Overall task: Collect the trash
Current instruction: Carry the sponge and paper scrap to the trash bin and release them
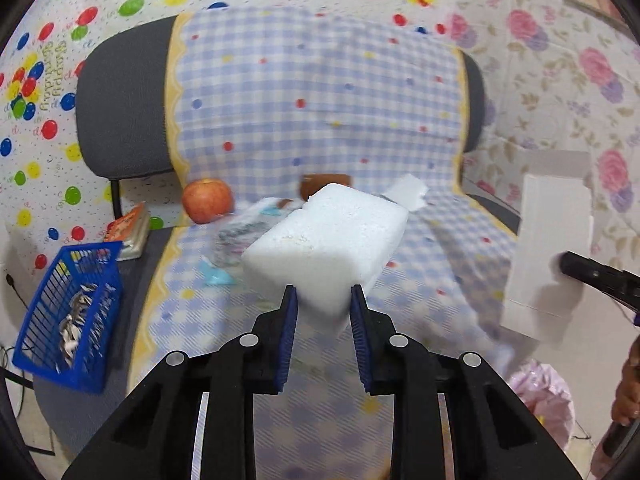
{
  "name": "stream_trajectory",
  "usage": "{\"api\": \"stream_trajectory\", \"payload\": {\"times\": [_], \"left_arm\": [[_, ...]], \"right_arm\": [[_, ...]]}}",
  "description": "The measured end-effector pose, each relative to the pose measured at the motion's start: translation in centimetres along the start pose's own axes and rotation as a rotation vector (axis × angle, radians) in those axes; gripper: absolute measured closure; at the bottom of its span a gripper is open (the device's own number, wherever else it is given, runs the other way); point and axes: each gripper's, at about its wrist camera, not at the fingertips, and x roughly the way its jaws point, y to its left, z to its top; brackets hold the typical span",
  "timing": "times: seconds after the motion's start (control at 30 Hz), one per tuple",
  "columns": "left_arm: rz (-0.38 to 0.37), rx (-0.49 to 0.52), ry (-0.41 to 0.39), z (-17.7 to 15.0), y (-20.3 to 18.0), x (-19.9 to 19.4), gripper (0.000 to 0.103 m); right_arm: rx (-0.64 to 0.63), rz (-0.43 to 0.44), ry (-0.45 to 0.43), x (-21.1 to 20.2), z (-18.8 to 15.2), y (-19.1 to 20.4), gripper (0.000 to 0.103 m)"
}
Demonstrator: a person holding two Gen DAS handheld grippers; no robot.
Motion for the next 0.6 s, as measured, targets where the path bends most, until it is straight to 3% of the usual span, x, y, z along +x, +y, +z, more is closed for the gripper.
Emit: {"api": "stream_trajectory", "payload": {"times": [0.17, 0.37, 0.6], "left_arm": [[-0.092, 0.064, 0.001, -1.8, -4.5, -1.5, 0.075], [-0.180, 0.187, 0.004, -4.0, -10.6, -1.9, 0.075], [-0.351, 0.295, 0.043, -6.5, -17.3, -1.9, 0.075]], "right_arm": [[-0.020, -0.053, -0.015, -2.6, -1.6, -0.6, 0.101], [-0.018, -0.174, -0.031, -7.0, -4.4, -2.7, 0.101], [0.001, -0.329, -0.026, -11.2, -7.5, -5.1, 0.101]]}}
